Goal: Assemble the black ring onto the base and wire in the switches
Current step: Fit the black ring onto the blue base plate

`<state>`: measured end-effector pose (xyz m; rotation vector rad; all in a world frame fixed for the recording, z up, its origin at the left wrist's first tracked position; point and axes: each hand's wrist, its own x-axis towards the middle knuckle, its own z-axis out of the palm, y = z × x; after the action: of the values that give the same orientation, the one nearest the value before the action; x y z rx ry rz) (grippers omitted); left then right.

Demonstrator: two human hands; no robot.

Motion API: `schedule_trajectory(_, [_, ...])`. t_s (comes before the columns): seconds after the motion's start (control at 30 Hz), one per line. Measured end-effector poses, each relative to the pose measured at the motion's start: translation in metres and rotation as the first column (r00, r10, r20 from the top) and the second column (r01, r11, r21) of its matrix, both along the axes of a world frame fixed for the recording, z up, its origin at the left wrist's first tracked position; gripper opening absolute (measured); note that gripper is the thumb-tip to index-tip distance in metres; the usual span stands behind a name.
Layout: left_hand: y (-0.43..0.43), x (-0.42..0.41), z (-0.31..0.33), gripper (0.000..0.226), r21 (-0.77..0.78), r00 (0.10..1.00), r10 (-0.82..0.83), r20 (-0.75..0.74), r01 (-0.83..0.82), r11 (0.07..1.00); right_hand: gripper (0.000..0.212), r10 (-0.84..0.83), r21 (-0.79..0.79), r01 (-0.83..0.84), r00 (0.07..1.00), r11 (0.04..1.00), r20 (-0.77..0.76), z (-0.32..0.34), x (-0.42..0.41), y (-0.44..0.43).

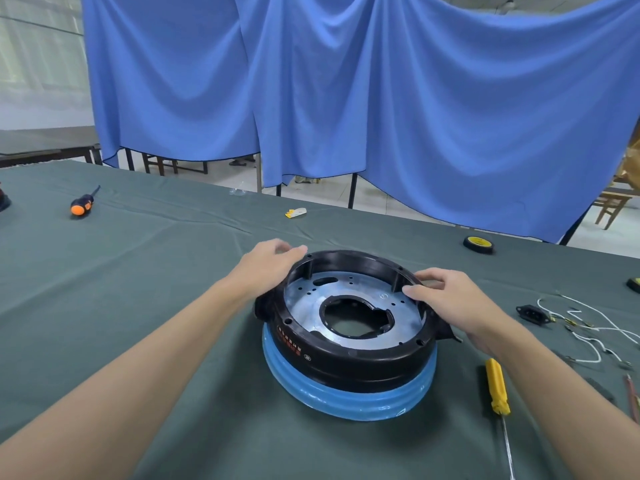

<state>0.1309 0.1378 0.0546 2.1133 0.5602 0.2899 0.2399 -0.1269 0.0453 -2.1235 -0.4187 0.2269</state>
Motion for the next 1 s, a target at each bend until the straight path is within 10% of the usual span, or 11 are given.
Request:
schedule_trajectory(0.27, [-0.018,0.008,-0.008,0.06,0.336,0.973,-0.202,-0.11,0.228,0.914,0.029,-0.039,-0.09,0.06,0.976,0.994,0.216,0.019,-0.01,0.012])
schedule_trajectory(1.0, [-0.025,0.008,-0.005,0.064,0.382,0.976,-0.15,-0.159,0.201,0.902,0.029,-0.047,0.079,0.043,0.998,0.996,0.052,0.0,0.003,0.01])
